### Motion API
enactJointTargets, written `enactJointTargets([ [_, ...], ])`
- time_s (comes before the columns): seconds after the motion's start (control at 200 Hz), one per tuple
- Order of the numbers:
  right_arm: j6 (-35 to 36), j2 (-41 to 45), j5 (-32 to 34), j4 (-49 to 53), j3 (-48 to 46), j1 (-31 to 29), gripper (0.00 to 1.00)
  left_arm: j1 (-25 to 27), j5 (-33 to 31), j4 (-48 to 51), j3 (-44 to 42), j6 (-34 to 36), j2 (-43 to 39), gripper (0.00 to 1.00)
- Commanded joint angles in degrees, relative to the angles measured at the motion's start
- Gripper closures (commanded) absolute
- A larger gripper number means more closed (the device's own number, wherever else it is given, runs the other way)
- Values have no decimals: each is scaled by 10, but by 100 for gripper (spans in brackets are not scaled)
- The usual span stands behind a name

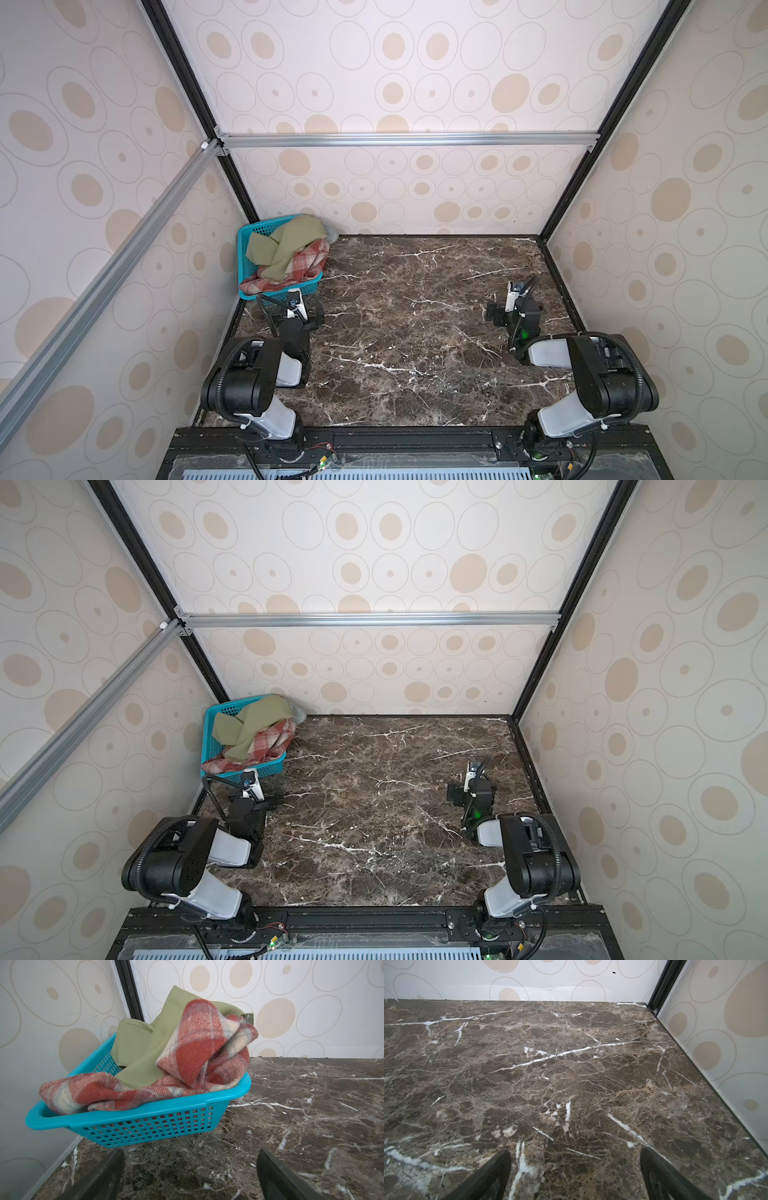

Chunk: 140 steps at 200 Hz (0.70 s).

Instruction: Fold and stack the skirts

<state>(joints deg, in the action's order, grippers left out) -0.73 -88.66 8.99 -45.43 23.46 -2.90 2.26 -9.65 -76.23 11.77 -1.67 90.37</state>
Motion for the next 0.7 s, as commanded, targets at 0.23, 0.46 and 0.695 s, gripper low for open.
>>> enactJointTargets([
  [0.23,7,7,0,-7,4,-3,1,3,5,-16,11,7,1,1],
  [0.46,7,4,0,-5,5,-3,0,2,6,-11,13,6,2,1],
  [0.695,6,5,0,-5,5,-3,0,2,6,-11,13,6,2,1],
])
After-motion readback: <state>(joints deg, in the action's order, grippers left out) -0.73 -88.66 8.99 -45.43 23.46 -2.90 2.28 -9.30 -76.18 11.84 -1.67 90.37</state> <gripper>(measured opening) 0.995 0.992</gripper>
